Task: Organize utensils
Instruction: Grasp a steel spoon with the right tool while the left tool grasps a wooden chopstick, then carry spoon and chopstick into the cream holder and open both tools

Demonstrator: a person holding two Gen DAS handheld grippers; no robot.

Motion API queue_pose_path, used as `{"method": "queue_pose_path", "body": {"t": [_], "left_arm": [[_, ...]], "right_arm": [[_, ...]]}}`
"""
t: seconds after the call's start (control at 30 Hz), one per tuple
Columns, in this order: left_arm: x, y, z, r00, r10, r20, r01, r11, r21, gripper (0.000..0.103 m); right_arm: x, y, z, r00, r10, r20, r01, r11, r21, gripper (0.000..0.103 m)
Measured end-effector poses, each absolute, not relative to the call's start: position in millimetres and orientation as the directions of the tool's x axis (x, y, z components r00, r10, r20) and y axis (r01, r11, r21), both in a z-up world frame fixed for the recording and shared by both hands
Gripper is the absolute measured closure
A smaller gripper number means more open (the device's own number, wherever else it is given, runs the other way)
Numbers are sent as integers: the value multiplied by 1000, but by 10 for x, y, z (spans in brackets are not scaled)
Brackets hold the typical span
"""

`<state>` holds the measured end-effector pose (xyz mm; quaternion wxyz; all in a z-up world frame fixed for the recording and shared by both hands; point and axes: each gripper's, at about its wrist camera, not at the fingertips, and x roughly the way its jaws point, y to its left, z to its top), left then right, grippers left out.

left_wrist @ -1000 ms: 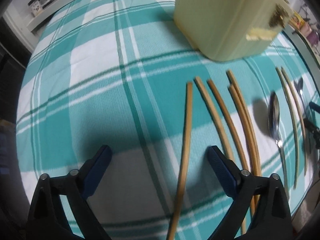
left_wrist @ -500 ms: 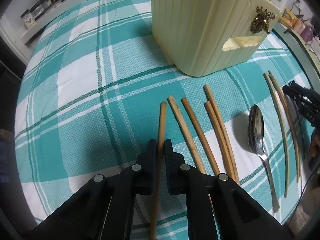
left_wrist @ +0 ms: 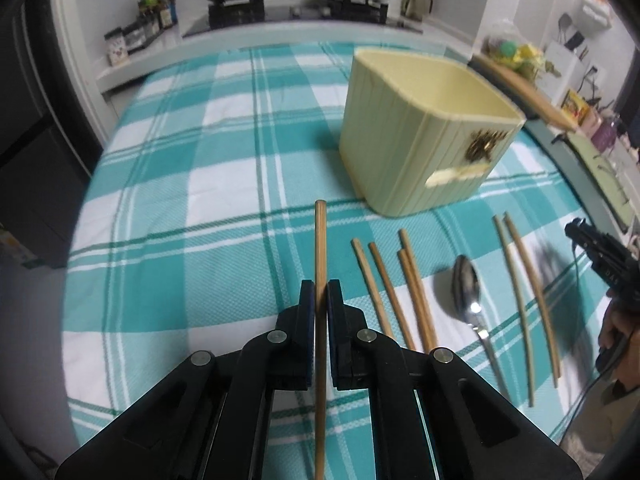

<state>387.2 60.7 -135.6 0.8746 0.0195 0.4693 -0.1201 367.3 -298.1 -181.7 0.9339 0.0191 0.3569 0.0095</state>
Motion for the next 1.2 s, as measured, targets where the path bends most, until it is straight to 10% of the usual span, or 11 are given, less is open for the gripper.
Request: {"method": "queue_pose_path", "body": {"t": [1.2], "left_arm": [[3553, 551, 358, 757, -383, -530, 311, 924, -223, 99]], "right_arm": [[3399, -2774, -308, 872, 196, -448, -179, 981, 80, 67]]}}
